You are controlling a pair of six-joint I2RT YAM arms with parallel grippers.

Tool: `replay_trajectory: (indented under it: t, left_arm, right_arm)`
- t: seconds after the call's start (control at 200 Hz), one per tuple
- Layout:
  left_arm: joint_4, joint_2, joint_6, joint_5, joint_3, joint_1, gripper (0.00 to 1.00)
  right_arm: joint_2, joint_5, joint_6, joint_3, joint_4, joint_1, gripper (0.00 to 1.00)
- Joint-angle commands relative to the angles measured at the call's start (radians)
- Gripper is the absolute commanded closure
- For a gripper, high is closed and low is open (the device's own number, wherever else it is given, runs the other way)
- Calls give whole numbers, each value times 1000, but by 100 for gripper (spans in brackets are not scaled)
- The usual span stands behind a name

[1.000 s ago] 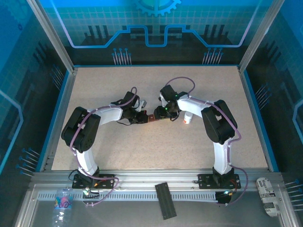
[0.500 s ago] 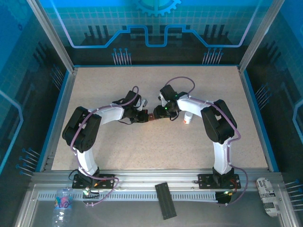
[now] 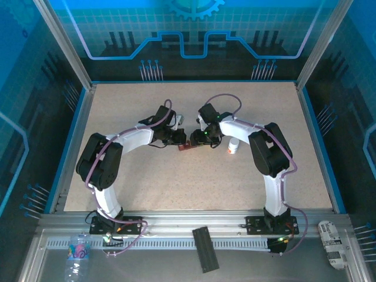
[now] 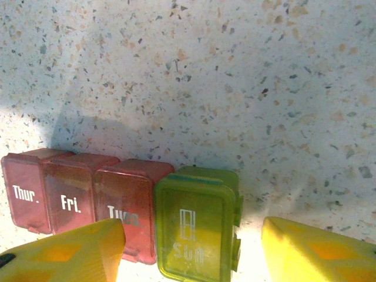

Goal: Sort the pills into containers

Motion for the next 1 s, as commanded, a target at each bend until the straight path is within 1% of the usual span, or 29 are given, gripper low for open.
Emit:
replay_trajectory:
  t: [0.0, 0.25, 0.4, 0.51, 0.545, 0.605, 0.645, 0.665, 0.68, 0.695, 0.765, 0.886, 0.926, 0.996]
  left_arm:
    - [-17, -67, 28, -19, 12, 13, 90]
    - [31, -189, 19, -36, -46, 36, 83]
    - [89, -321, 22, -86, -117, 45, 75]
    - [131, -436, 34, -122, -175, 49, 67]
    - [139, -476, 39, -135, -192, 50, 61]
    - [143, -543, 49, -169, -218, 53, 48]
    - [143, -586, 58, -192, -235, 55, 30]
    - [143, -608, 65, -200, -243, 55, 19]
    - [145, -623, 70, -207, -248, 56, 5]
    - [146, -640, 76, -216, -255, 56, 2]
    - [144, -710, 103, -261, -281, 61, 1]
    - [199, -821, 171, -340, -355, 64, 1]
    - [237, -858, 213, -358, -396, 64, 1]
    - [350, -918, 295, -397, -487, 64, 1]
  right_arm:
    - [35, 24, -6, 18, -61, -17, 32]
    - [-23, -13, -18, 106, -92, -45, 24]
    - [-109, -31, -23, 148, -100, -63, 21]
    - [-202, -48, -22, 147, -91, -83, 20]
    - [-239, -51, -24, 135, -81, -91, 19]
    - [-311, -56, -27, 98, -59, -111, 18]
    - [-365, -58, -30, 66, -40, -126, 17]
    - [-394, -59, -32, 49, -29, -136, 16]
    - [-416, -59, -33, 33, -23, -144, 15]
    - [-438, -60, -34, 17, -15, -151, 15]
    - [-542, -53, -44, -64, 16, -193, 9]
    - [-721, 29, -75, -220, 56, -283, 0]
    - [-776, 66, -81, -276, 79, -316, 0]
    - [-855, 155, -79, -360, 104, -373, 0]
